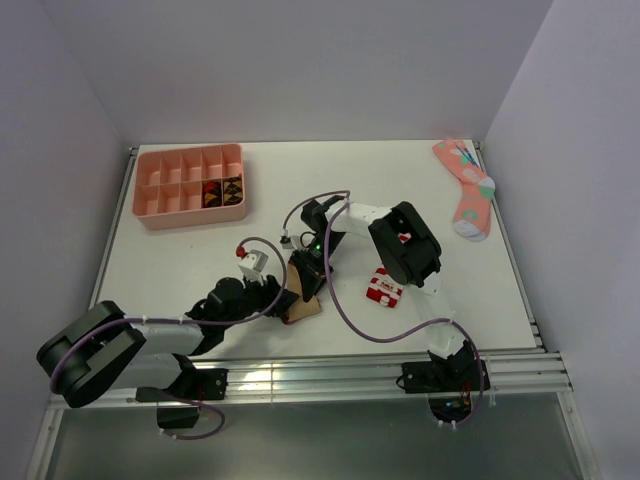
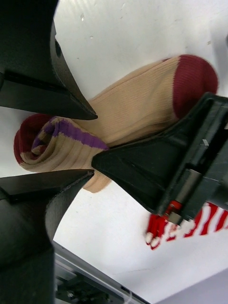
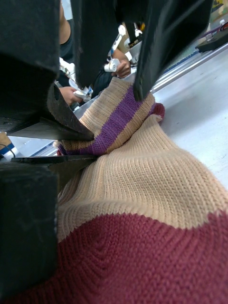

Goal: Roll the socks
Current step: Roll the sock at the center of the board.

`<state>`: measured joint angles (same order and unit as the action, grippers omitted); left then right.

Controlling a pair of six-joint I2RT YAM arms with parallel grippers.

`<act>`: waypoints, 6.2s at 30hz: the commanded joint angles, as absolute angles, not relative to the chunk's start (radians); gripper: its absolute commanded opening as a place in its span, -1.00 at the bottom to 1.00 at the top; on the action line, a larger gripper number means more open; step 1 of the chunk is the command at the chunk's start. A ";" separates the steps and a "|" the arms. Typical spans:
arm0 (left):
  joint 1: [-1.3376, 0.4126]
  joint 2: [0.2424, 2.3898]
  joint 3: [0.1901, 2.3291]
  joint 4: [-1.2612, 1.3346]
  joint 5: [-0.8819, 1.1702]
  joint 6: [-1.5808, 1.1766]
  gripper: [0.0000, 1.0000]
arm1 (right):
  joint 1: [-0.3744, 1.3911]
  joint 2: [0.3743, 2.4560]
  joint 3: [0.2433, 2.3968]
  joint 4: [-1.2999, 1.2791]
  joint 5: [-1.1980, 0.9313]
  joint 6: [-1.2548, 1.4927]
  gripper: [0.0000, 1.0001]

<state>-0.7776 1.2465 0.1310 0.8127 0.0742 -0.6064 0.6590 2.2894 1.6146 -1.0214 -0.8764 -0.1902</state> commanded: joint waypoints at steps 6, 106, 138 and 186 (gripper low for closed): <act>-0.805 1.308 0.147 0.867 0.084 -0.569 0.02 | 0.669 2.355 1.563 -0.951 -0.609 -0.255 -0.84; -0.753 1.792 0.845 -0.325 0.020 -0.583 -0.99 | 0.635 1.431 0.884 -0.235 -0.674 -0.515 -0.03; -0.621 1.792 0.756 -0.328 0.040 -0.623 -0.99 | 0.781 1.663 0.900 -0.020 -0.517 -0.454 -0.07; -0.594 1.761 0.696 -0.319 0.015 -0.699 -0.99 | 0.779 1.695 0.931 -0.089 -0.565 -0.609 -0.15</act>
<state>-0.6086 1.6794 0.7910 -0.0380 0.2039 -0.7639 0.7647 1.6604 0.8997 -0.0959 -0.6144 -0.6270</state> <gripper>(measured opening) 0.153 0.425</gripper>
